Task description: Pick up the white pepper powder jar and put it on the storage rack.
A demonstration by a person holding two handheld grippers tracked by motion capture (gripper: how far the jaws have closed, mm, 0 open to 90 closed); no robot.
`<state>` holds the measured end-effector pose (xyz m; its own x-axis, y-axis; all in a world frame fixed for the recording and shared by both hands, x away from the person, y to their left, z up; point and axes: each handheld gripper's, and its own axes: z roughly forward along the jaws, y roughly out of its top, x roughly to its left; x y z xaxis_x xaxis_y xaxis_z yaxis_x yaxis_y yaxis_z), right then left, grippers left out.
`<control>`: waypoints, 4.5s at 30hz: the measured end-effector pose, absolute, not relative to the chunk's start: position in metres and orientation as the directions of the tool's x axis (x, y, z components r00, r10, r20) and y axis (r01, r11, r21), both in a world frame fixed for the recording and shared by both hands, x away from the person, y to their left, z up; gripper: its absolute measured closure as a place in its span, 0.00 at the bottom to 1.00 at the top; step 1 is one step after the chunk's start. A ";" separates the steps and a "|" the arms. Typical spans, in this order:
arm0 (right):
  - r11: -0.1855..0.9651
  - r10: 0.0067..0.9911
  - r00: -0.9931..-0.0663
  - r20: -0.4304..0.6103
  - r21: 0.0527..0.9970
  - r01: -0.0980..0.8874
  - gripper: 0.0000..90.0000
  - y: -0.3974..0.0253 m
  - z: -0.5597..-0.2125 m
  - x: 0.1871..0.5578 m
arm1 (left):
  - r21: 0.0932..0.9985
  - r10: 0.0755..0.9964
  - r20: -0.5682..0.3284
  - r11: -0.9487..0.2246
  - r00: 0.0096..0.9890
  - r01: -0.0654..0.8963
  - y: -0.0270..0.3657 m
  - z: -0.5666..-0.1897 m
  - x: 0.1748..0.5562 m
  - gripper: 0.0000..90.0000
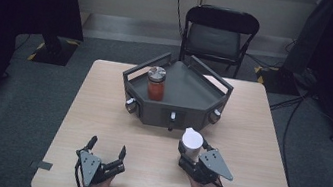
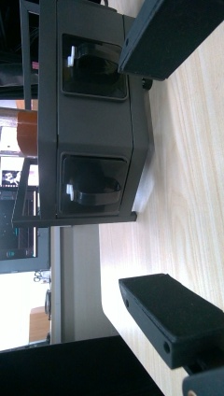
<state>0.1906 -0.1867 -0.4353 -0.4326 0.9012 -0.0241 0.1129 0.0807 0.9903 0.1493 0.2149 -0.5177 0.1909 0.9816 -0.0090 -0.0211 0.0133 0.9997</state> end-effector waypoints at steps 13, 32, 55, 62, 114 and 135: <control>0.106 0.879 -0.474 -0.054 0.991 0.084 0.34 -0.185 -0.413 0.196 | 1.000 0.982 -0.009 0.013 0.191 -0.021 0.215 -0.518 0.149 0.00; 0.097 0.868 -0.493 -0.056 0.993 0.059 0.34 -0.185 -0.386 0.215 | 1.000 0.982 -0.009 0.013 0.191 -0.021 0.215 -0.518 0.149 0.00; 0.086 0.889 -0.454 -0.056 0.995 0.045 0.34 -0.168 -0.345 0.244 | 1.000 0.982 -0.010 0.014 0.191 -0.021 0.215 -0.518 0.149 0.00; 0.072 0.905 -0.422 -0.050 0.997 0.036 0.34 -0.158 -0.338 0.252 | 1.000 0.982 -0.010 0.014 0.190 -0.021 0.215 -0.518 0.149 0.00; 0.046 0.958 -0.287 -0.019 0.995 0.088 0.34 -0.132 -0.346 0.339 | 1.000 0.982 -0.009 0.013 0.186 -0.020 0.214 -0.517 0.149 0.00; 0.059 0.954 -0.299 -0.022 0.992 0.114 0.34 -0.134 -0.340 0.340 | 1.000 0.983 -0.009 0.013 0.186 -0.020 0.214 -0.517 0.149 0.00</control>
